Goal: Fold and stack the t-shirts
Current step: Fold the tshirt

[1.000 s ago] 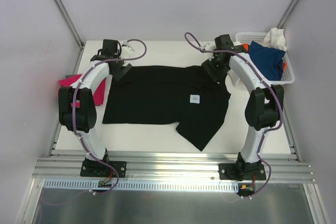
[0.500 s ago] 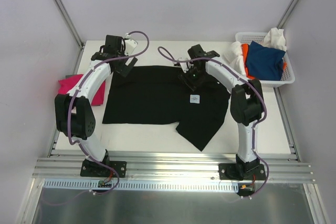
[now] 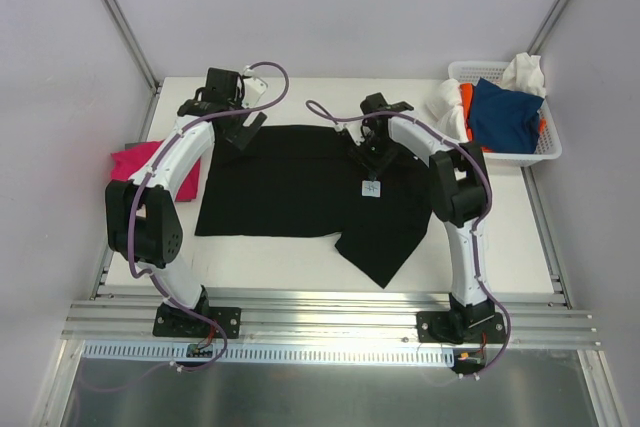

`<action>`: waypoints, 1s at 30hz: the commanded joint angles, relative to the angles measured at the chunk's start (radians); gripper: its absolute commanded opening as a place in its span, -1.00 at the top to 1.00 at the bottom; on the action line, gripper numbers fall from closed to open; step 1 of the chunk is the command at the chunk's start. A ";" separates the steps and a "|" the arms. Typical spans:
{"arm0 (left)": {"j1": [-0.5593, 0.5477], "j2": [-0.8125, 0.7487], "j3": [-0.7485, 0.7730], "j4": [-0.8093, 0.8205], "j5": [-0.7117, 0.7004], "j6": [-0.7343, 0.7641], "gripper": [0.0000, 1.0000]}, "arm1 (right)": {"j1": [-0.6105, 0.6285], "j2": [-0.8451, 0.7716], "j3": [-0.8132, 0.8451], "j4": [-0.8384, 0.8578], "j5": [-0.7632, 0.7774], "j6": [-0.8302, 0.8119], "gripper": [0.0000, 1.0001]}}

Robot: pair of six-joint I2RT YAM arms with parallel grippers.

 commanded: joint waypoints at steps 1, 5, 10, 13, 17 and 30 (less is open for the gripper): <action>-0.002 -0.016 0.026 -0.024 -0.014 -0.018 -0.98 | -0.002 0.008 0.070 0.017 0.038 -0.035 0.10; -0.002 -0.008 0.035 -0.027 -0.005 -0.026 -0.98 | -0.008 0.017 0.081 0.046 0.065 -0.035 0.11; -0.002 0.004 0.049 -0.033 0.006 -0.032 -0.98 | -0.013 0.015 0.104 0.083 0.096 -0.026 0.12; -0.002 0.009 0.055 -0.035 0.012 -0.035 -0.98 | -0.016 0.014 0.115 0.097 0.110 -0.024 0.12; -0.002 0.018 0.064 -0.038 0.018 -0.047 -0.98 | -0.017 0.015 0.116 0.123 0.154 -0.030 0.14; -0.004 0.009 0.053 -0.044 0.021 -0.053 -0.98 | -0.010 0.043 0.124 0.121 0.165 -0.027 0.99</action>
